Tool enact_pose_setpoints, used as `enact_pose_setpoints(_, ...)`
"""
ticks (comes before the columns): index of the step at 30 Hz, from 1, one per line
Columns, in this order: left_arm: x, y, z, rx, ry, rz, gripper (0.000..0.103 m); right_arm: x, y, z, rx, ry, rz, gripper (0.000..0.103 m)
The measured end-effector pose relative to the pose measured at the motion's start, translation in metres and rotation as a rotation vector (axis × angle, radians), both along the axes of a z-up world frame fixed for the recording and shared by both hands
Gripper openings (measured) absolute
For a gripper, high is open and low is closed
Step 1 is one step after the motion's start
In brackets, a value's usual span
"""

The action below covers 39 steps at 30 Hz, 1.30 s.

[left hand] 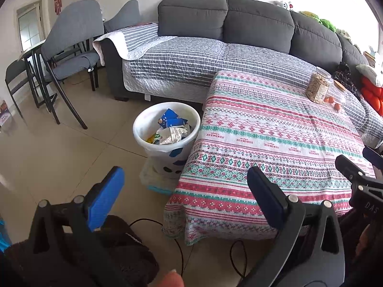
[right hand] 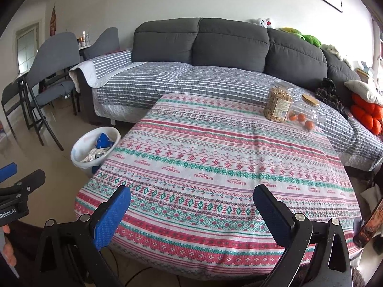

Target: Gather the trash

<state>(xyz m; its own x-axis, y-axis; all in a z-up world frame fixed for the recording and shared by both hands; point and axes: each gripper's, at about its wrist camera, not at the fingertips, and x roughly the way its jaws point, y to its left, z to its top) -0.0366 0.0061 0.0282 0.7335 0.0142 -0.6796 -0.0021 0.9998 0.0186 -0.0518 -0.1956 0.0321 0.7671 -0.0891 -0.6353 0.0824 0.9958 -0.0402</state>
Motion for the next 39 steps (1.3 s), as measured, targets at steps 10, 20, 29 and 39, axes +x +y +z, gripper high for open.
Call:
enact_pose_setpoints(10, -0.0016, -0.0026, -0.0017, -0.002, 0.006, -0.007, 0.102, 0.0011, 0.0023, -0.0013, 0.005, 0.007, 0.009, 0.103)
enact_pose_setpoints(20, -0.0015, -0.0019, -0.002, 0.001, 0.005, -0.006, 0.102, -0.0001, 0.0034, -0.0003, 0.012, -0.005, 0.015, 0.103)
enact_pose_setpoints(29, -0.0007, -0.0023, -0.0027, -0.004, 0.011, -0.011, 0.102, 0.0001, 0.0032, -0.0001, 0.014, -0.004, 0.015, 0.103)
enact_pose_setpoints(39, -0.0009, -0.002, -0.0028, -0.006, 0.01, -0.009, 0.102, -0.0003, 0.0027, 0.0001, 0.016, -0.006, 0.014, 0.103)
